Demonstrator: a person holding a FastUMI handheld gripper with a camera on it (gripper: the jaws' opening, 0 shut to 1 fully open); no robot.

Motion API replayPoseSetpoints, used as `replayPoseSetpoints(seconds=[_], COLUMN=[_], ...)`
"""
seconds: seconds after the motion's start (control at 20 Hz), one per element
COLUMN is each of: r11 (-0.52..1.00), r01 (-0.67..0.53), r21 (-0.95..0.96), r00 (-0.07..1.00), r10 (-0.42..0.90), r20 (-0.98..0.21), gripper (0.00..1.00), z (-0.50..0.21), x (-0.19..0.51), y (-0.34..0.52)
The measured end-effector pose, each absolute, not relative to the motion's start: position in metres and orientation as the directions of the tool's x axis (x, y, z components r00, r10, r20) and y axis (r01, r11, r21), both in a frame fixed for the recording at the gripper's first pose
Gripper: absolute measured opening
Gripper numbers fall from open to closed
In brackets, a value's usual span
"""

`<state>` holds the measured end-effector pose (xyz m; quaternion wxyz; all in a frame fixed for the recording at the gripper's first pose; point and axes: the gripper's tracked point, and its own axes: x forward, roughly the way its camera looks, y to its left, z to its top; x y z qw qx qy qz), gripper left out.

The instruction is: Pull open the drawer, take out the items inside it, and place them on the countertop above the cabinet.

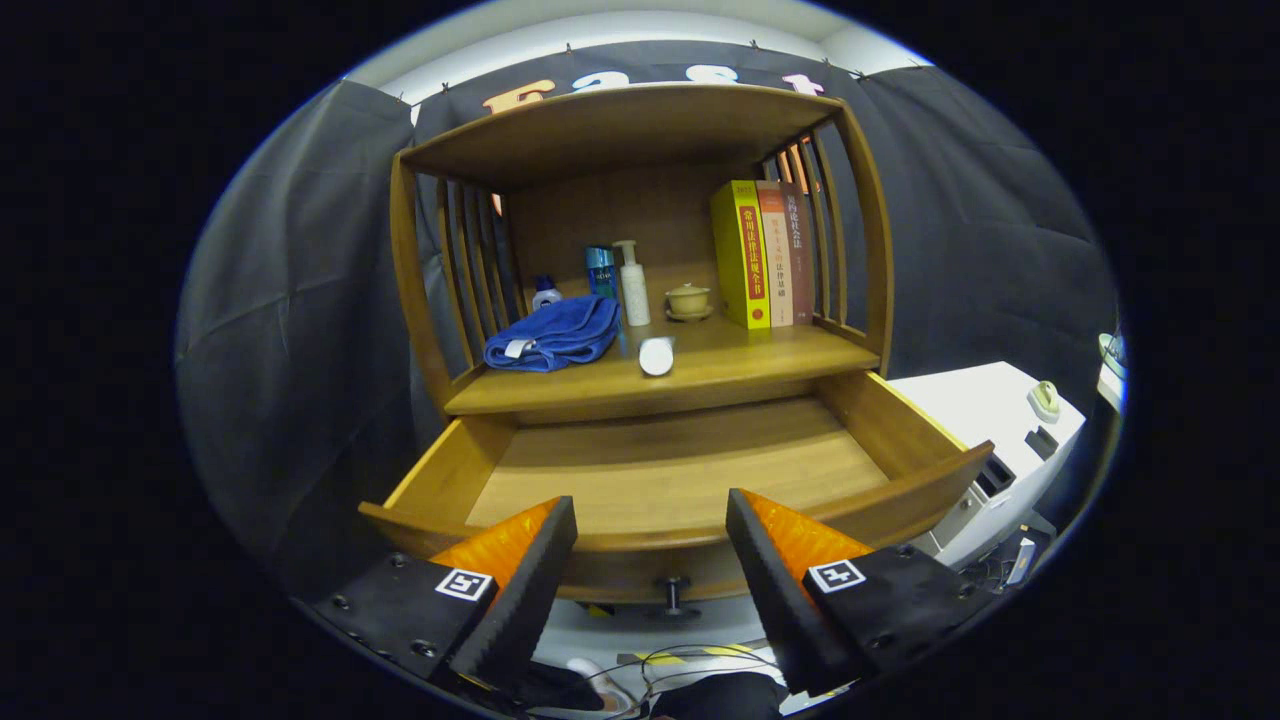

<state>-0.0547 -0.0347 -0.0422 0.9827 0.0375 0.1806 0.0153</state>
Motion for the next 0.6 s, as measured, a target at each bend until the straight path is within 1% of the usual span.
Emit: replayPoseSetpoints(seconds=[0.3, 0.6], r11=[0.999, 0.998], r01=[-0.028, 0.008], r21=[0.046, 0.069], r00=[0.931, 0.938], r10=[0.043, 0.017], r20=[-0.361, -0.346], gripper=[0.99, 0.99], z=[-0.073, -0.091], x=[-0.061, -0.050], y=[-0.035, -0.041])
